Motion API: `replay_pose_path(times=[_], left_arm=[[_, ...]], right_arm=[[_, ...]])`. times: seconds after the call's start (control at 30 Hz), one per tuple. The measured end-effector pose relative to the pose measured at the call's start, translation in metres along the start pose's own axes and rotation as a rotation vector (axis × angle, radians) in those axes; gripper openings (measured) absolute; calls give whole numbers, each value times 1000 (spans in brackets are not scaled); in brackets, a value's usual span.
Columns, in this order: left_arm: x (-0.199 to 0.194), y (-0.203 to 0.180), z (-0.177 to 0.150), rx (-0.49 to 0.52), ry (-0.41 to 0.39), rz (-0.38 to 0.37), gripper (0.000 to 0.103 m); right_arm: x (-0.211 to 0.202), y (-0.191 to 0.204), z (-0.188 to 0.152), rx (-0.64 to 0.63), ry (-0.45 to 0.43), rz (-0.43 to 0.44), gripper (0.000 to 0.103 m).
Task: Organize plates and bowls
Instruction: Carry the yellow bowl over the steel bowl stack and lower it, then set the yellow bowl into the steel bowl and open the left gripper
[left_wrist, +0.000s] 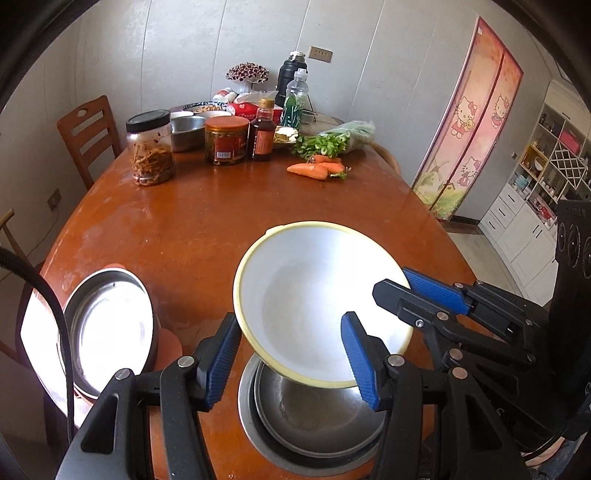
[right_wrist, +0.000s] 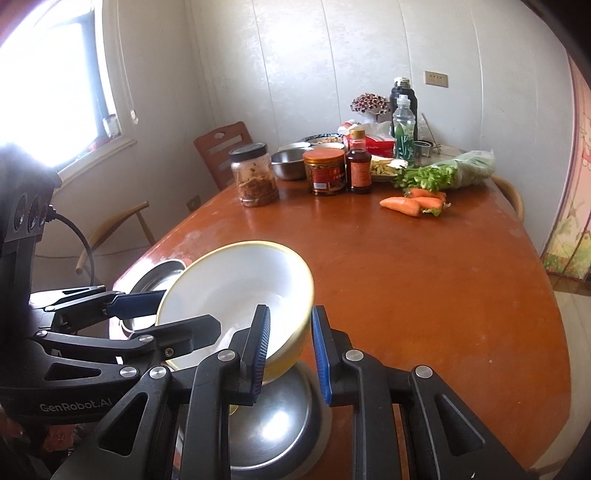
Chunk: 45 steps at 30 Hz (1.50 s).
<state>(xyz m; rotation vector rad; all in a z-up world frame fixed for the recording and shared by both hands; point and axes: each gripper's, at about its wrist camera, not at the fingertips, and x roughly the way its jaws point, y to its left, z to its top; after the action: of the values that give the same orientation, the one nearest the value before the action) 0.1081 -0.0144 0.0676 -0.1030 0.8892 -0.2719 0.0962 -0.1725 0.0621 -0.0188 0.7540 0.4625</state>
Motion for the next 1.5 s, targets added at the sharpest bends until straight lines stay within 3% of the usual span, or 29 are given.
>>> replay_pose_path(times=[0.67,1.5], left_arm=[[1,0,-27,41,-10,11,55],[5,0,-44,48,8,-6,55]], right_arm=[[4,9,-29,-3,34,-19,24],[6,13,-41,-14,39,-51,25]])
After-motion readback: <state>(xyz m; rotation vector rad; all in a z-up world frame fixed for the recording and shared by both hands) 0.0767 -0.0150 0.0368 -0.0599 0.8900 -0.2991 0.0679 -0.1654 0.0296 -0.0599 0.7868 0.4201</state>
